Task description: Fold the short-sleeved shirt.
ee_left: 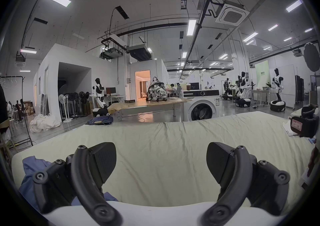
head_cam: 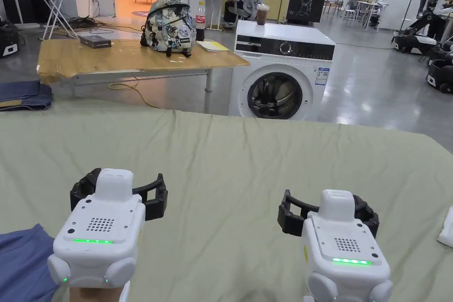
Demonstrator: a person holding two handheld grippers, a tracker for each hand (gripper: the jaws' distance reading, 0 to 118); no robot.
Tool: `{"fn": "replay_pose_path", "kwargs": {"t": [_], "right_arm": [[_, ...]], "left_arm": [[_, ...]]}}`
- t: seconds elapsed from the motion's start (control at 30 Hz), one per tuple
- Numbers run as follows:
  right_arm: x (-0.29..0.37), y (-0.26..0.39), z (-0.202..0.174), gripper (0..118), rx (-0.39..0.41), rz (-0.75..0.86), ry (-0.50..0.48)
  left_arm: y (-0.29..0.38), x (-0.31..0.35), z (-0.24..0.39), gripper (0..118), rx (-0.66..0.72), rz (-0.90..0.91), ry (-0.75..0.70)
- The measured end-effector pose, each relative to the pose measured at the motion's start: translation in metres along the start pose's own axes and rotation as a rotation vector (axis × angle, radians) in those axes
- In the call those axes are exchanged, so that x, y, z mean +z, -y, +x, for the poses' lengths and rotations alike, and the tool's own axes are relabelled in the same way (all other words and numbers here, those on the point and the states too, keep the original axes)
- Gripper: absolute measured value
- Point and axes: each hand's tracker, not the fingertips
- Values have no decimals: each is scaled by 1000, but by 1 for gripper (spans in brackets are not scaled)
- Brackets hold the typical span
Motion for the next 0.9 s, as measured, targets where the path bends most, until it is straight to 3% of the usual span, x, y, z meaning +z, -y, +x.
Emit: {"fn": "replay_pose_path", "kwargs": {"t": [0.17,0.23,0.37,0.47,0.53,0.57,0.6,0.67,0.73,0.8,0.83,0.9], "right_arm": [[-4,4,0,118,76,-45,33],[-4,2,4,118,41,-55,47],[-3,-6,29,118,-342,-73,32],[-2,-9,45,118,-568,-75,22],[-4,-11,51,118,-670,-78,5],[-5,-13,51,118,-639,-78,3],[-7,-16,49,118,-596,-82,-3],[-7,-29,33,118,-254,-87,0],[-5,-31,10,118,228,-35,20],[-7,-22,-8,118,602,7,49],[-6,-17,-13,118,751,35,64],[-2,-7,-18,118,961,73,78]], "left_arm": [[0,-1,-1,106,-1,-13,12],[0,-3,-8,106,90,-34,31],[4,-7,-37,106,465,-52,75],[6,-5,-50,106,690,-48,67],[5,-4,-50,106,709,-40,50],[2,-4,-46,106,670,-38,45],[-5,-4,-42,106,516,-52,12],[-16,-3,-21,106,149,-57,1],[-21,-3,5,106,-290,-59,-51],[-17,0,18,106,-561,-37,-43],[-15,0,23,106,-673,-36,-49],[-10,0,29,106,-864,-14,-67]]}}
